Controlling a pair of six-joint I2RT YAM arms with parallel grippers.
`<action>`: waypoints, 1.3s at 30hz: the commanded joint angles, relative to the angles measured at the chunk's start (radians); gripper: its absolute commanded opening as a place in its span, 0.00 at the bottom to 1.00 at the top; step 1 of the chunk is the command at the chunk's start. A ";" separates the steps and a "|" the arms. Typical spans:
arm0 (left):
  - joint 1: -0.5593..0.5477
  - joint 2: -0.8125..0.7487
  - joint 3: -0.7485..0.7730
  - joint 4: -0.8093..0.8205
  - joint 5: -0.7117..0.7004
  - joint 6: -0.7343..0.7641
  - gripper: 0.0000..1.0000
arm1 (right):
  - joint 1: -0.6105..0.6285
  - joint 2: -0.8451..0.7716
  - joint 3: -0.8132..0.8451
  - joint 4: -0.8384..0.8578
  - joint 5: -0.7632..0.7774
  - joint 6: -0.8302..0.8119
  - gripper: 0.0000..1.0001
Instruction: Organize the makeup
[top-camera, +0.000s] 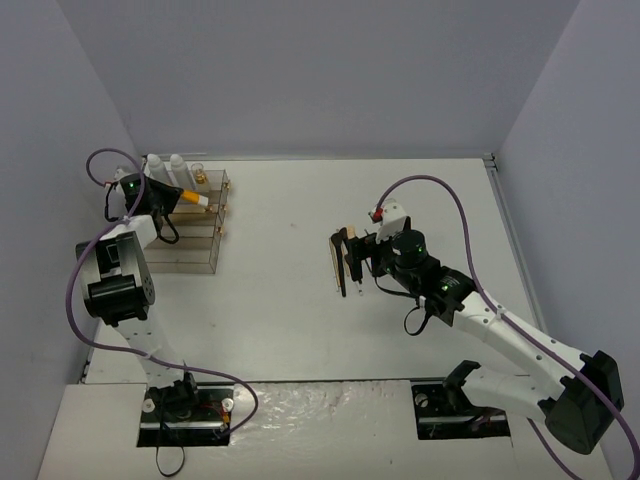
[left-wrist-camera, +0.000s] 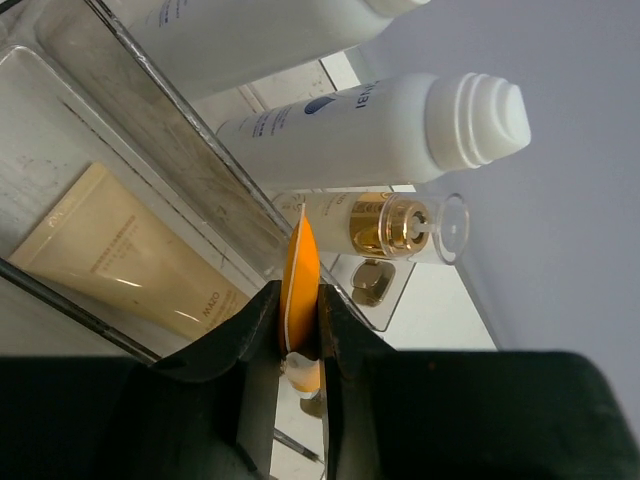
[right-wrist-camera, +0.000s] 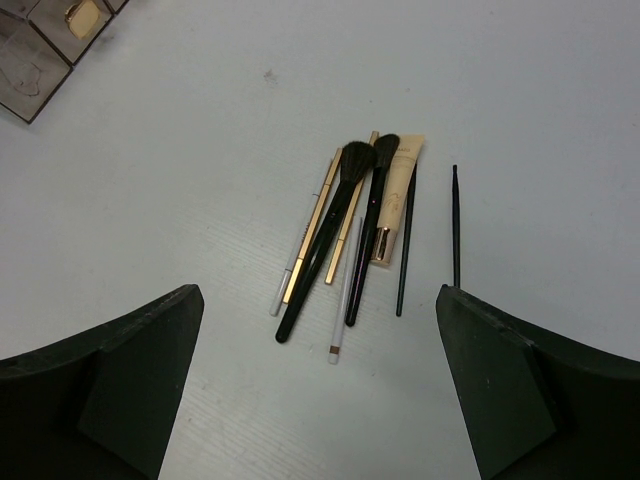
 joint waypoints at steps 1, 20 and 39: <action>0.014 -0.030 0.078 0.044 -0.016 0.060 0.19 | -0.008 -0.013 -0.008 0.057 -0.001 -0.012 1.00; 0.033 -0.176 0.108 -0.209 -0.116 0.206 0.64 | -0.009 0.017 -0.003 0.038 0.049 0.015 0.99; -0.244 -0.778 -0.015 -0.882 -0.162 0.744 0.96 | -0.061 0.403 0.107 0.038 0.101 0.081 0.37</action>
